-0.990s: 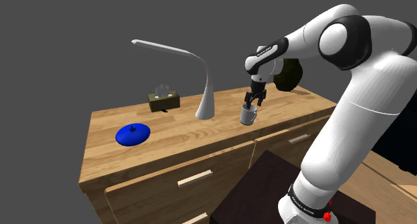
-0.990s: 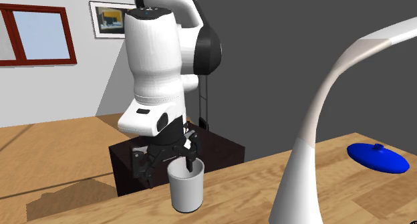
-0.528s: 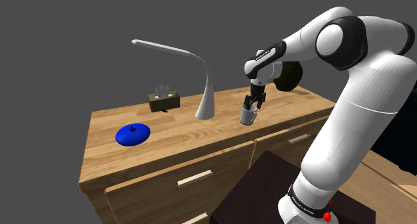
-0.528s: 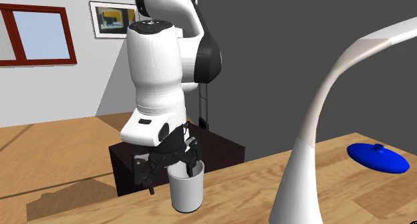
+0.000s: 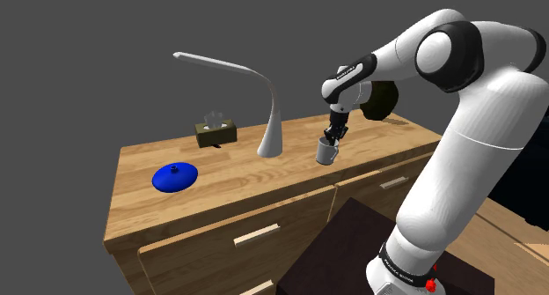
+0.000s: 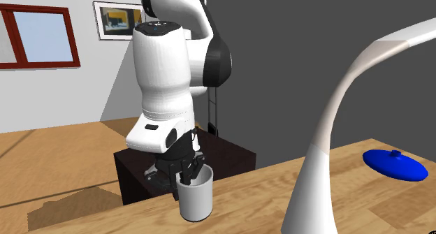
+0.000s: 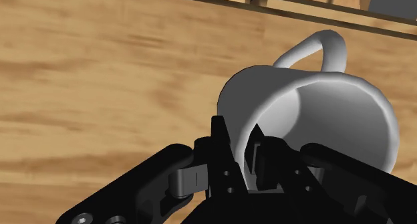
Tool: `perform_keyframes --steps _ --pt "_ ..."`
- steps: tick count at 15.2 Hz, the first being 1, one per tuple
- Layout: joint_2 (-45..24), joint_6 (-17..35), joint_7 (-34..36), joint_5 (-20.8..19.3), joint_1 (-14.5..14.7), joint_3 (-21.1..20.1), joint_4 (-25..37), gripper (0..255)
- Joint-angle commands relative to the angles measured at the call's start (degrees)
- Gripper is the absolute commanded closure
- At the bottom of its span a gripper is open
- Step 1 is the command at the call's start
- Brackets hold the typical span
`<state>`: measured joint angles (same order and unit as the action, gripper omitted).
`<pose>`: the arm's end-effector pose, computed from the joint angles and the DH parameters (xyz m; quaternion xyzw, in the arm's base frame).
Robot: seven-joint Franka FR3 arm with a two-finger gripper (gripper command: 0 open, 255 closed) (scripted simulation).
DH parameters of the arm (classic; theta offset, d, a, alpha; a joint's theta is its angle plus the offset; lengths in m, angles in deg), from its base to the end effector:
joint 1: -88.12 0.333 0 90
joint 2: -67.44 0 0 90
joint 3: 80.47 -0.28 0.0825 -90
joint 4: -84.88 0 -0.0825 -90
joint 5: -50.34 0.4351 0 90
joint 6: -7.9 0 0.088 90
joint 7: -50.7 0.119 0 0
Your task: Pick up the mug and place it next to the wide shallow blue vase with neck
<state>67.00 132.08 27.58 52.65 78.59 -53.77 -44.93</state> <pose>0.4407 -0.3207 0.2670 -0.9905 0.1262 0.0385 0.0384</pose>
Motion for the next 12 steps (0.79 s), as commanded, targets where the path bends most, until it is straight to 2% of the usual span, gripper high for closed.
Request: perform_keyframes --steps 1,6,12 --pt "0.0 0.0 0.0 0.0 0.0 0.0 0.0 255" --pt "0.0 0.0 0.0 0.0 0.0 0.0 0.0 255" --pt "2.8 -4.5 1.2 -1.5 0.1 -0.1 2.1 255"
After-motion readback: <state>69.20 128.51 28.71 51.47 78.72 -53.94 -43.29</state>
